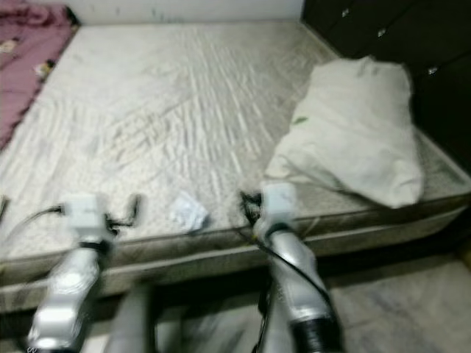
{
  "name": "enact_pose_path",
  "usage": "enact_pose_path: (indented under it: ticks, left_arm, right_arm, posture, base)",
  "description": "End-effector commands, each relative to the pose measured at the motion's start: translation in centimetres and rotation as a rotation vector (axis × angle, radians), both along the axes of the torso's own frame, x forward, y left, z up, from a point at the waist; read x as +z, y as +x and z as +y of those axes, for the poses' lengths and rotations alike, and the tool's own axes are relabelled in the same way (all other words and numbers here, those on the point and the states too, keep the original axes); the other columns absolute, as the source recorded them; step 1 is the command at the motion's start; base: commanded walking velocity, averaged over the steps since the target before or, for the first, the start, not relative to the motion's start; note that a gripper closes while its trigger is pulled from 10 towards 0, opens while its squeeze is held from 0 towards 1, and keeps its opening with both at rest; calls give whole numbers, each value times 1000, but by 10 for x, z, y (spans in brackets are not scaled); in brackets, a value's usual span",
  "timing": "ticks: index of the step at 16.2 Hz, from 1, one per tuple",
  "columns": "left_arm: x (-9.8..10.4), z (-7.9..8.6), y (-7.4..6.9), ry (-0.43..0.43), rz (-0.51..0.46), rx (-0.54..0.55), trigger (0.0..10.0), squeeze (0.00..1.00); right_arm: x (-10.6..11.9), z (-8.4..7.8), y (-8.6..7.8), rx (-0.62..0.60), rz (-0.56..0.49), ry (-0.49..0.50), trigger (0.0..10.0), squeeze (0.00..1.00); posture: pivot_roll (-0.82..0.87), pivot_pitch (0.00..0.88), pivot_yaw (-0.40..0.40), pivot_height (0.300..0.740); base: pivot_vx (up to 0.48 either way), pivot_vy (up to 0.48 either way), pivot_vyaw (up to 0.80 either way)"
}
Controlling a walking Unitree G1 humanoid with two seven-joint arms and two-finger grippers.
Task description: Clean up the room
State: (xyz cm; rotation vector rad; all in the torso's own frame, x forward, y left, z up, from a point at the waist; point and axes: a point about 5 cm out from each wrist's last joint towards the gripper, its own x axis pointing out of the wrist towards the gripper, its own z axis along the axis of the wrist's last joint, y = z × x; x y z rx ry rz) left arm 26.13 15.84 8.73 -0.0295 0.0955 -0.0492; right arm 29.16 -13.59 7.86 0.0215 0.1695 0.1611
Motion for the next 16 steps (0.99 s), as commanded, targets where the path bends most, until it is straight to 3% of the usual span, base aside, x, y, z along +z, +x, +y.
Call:
enact_pose_path:
  ticks: [1,5,9,13,16]
  left_arm:
    - [-3,13,-3,27,22,32,10000,0]
    - [-3,13,-4,26,33,41,10000,0]
    - [-4,14,-4,25,42,41,10000,0]
    - [2,19,-6,29,39,92,10000,0]
    - [8,19,-10,42,25,97,10000,0]
  right_arm:
    - [4,12,2,40,-14,15,10000,0]
    - [0,13,2,48,14,14,10000,0]
    - [-4,13,3,48,57,31,10000,0]
    - [-8,20,0,93,97,41,10000,0]
    - [-11,34,2,212,129,19,10000,0]
  posture:
    - [72,22,-33,534]
    - [77,33,-35,534]
    - [78,44,-36,534]
    - [82,65,-32,499]
    - [100,88,-27,484]
  base:
    - [0,0,800]
    - [0,0,788]
    - [0,0,0]
    - [0,0,0]
    - [0,0,0]
